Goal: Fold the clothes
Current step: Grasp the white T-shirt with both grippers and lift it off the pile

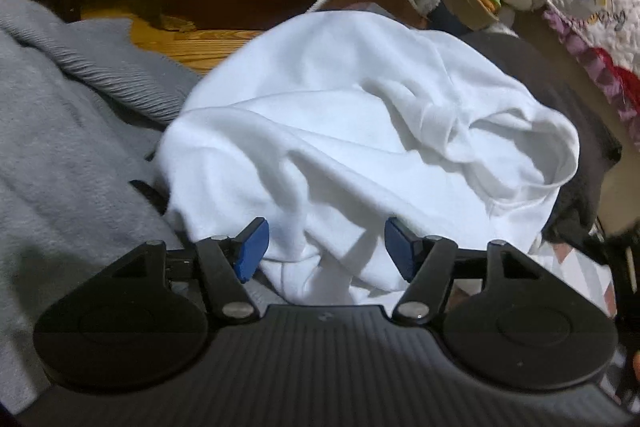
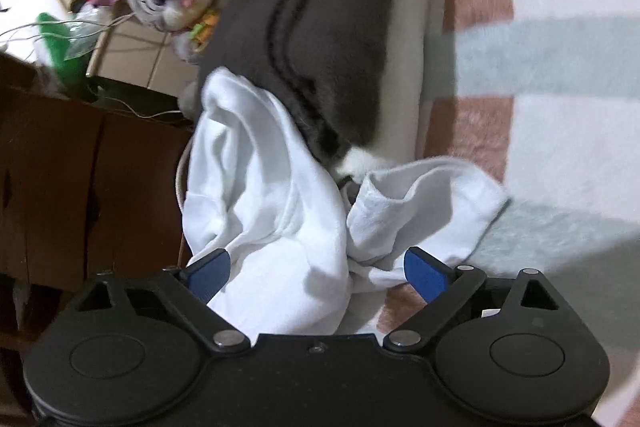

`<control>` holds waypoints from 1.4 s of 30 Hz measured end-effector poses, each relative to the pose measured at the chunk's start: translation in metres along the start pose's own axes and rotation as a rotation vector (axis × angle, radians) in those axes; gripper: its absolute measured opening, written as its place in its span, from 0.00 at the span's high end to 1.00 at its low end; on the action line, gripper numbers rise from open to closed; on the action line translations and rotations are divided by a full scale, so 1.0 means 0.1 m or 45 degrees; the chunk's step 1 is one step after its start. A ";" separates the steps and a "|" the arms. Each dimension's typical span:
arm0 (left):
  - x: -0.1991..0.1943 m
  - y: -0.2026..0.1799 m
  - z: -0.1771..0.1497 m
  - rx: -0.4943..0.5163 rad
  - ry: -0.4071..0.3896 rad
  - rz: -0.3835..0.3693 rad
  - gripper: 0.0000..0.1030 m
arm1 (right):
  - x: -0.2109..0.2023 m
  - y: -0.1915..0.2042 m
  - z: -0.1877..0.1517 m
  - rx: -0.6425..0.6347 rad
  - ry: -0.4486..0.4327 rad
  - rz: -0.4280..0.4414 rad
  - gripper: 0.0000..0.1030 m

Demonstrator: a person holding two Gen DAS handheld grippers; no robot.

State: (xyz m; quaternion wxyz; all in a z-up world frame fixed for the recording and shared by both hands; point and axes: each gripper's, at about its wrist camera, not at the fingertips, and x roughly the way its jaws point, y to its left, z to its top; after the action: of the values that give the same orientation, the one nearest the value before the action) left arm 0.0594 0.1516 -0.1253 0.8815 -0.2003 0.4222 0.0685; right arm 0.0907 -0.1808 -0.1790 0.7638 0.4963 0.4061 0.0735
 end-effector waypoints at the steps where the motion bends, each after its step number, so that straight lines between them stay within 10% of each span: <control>1: 0.03 -0.01 -0.01 0.007 -0.010 -0.013 0.38 | 0.09 -0.02 0.00 0.021 0.019 0.010 0.06; 12: 0.34 0.17 -0.08 -0.029 -0.018 -0.192 0.62 | 0.76 0.08 -0.03 0.001 0.138 0.080 0.07; 18: 0.36 0.16 -0.11 -0.009 -0.042 -0.264 0.62 | 0.85 0.24 -0.06 -0.117 0.137 0.163 0.78; 24: 0.29 0.04 -0.15 0.109 -0.072 -0.339 0.62 | 0.65 0.05 -0.15 0.232 0.178 0.569 0.82; 32: 0.08 0.19 -0.09 -0.143 -0.023 -0.880 0.86 | 0.21 0.36 -0.11 0.088 0.164 0.735 0.83; 42: -0.75 -0.81 -0.29 0.276 -0.128 -1.018 0.86 | -1.16 0.57 -0.01 -0.127 -0.027 0.790 0.83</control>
State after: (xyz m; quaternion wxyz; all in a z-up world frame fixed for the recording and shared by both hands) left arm 0.0147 0.0693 -0.0591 0.8741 -0.2510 0.2722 -0.3143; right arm 0.0299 -0.2113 -0.0688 0.7327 0.5590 0.2231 0.3176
